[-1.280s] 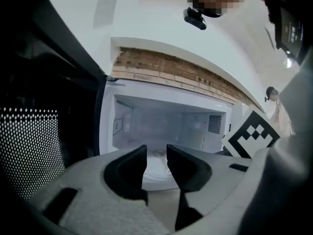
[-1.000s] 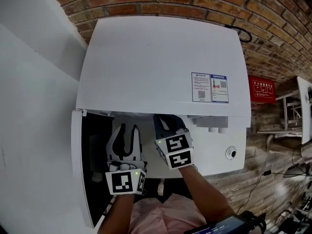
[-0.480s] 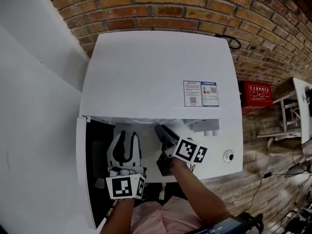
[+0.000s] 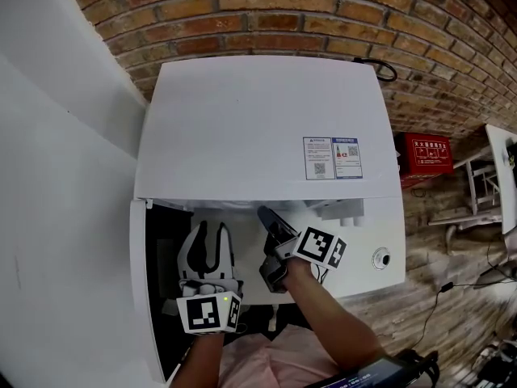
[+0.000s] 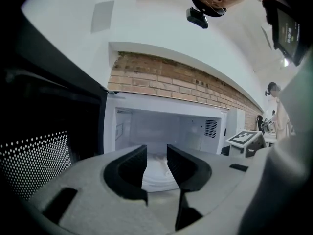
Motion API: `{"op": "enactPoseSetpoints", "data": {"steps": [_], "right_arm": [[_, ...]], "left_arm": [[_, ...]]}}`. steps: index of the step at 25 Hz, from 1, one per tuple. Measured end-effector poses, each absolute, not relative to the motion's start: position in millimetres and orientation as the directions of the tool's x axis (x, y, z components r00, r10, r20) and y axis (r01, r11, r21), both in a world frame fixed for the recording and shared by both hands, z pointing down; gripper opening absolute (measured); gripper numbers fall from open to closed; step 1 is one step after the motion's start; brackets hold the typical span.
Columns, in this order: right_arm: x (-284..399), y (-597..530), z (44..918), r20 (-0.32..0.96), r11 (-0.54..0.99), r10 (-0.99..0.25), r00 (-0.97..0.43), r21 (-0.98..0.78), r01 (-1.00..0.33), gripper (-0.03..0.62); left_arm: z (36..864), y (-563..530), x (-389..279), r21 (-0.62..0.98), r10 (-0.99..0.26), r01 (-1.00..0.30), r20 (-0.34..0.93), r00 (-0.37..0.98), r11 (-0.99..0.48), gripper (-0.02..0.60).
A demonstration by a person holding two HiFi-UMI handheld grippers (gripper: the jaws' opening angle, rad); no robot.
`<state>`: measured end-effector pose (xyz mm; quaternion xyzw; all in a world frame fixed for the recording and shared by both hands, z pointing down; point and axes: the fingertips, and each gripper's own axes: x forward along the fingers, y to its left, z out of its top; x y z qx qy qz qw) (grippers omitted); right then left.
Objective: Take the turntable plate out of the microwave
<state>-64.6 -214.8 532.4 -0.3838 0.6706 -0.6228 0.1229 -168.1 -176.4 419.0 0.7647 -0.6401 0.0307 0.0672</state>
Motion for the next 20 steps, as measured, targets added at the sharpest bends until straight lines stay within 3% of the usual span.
{"op": "enactPoseSetpoints", "data": {"steps": [4, 9, 11, 20], "right_arm": [[-62.1, -217.2, 530.3, 0.326, -0.033, -0.679, -0.658, -0.909, -0.416, 0.117], [-60.9, -223.1, 533.2, 0.318, -0.090, -0.685, -0.655, -0.930, -0.357, 0.098], [-63.7, -222.0, 537.5, 0.317, -0.113, -0.676, -0.665, -0.937, -0.331, 0.031], [-59.6, -209.0, 537.1, 0.286, -0.102, -0.697, -0.658, -0.947, -0.304, 0.017]], "left_arm": [[418.2, -176.9, -170.8, 0.061, -0.975, -0.983, 0.132, 0.177, -0.170, 0.130], [418.9, -176.8, -172.7, 0.066, -0.975, -0.983, 0.132, 0.177, -0.170, 0.130], [419.5, -176.2, -172.0, 0.067, -0.975, -0.983, 0.133, 0.179, -0.171, 0.130], [419.2, -172.7, -170.4, 0.068, -0.974, -0.983, 0.134, 0.181, -0.173, 0.130]]}}
